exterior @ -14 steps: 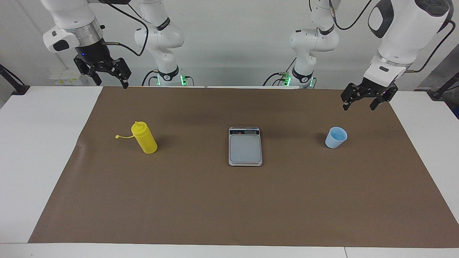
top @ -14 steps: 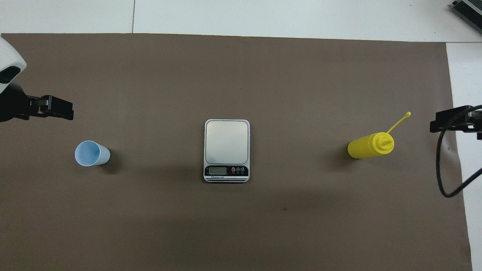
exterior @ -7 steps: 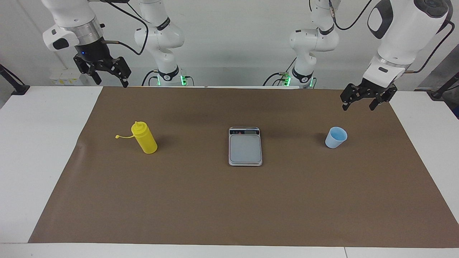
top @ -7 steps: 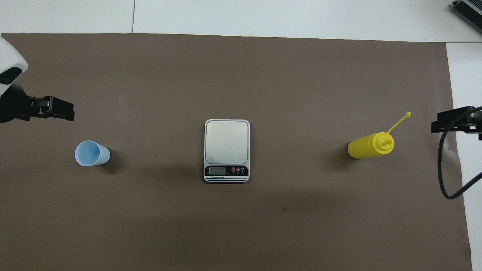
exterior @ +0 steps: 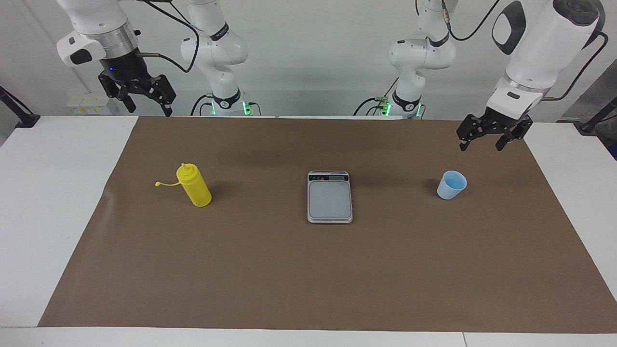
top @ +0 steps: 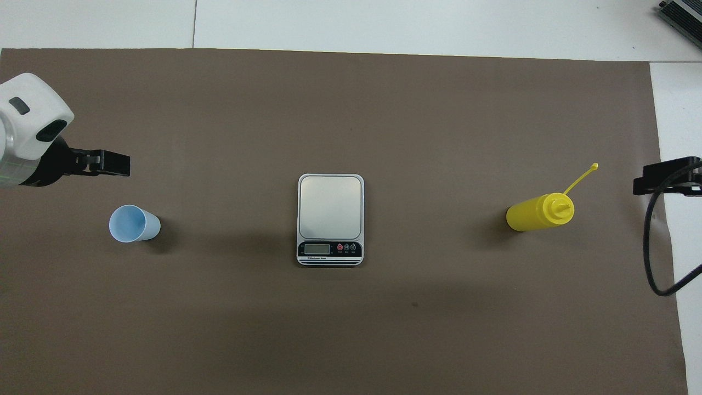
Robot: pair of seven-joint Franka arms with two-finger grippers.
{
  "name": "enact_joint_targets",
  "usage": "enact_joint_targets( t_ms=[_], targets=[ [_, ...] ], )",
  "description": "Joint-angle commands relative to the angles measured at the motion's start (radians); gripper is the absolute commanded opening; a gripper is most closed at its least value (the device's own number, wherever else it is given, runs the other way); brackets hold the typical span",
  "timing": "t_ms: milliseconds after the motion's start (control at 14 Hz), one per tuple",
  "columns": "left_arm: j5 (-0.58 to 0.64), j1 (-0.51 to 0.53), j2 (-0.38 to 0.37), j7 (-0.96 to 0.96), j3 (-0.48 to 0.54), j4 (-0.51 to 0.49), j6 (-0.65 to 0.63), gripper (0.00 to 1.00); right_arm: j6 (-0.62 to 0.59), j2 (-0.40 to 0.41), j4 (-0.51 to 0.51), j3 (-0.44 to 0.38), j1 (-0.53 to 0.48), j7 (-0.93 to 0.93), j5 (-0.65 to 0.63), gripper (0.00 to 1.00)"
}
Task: Pour seasoning into cup on scale with both arms
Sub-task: 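Lower the left gripper onto the light-blue cup and grasp it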
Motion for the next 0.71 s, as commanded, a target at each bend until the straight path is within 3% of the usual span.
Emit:
enact_joint_targets(
  t_ms=[0, 356, 642],
  targets=[
    [-0.013, -0.012, -0.016, 0.008, 0.008, -0.055, 0.044, 1.0, -0.005, -0.025, -0.016, 0.002, -0.005, -0.001, 0.02, 1.0],
    [-0.013, -0.013, 0.07, 0.01, 0.006, -0.058, 0.071, 1.0, -0.005, -0.025, -0.016, 0.002, -0.005, -0.001, 0.02, 1.0],
    [-0.033, -0.01, 0.05, -0.001, 0.006, -0.173, 0.122, 1.0, -0.007, -0.034, -0.016, 0.002, -0.005, -0.001, 0.02, 1.0]
  ],
)
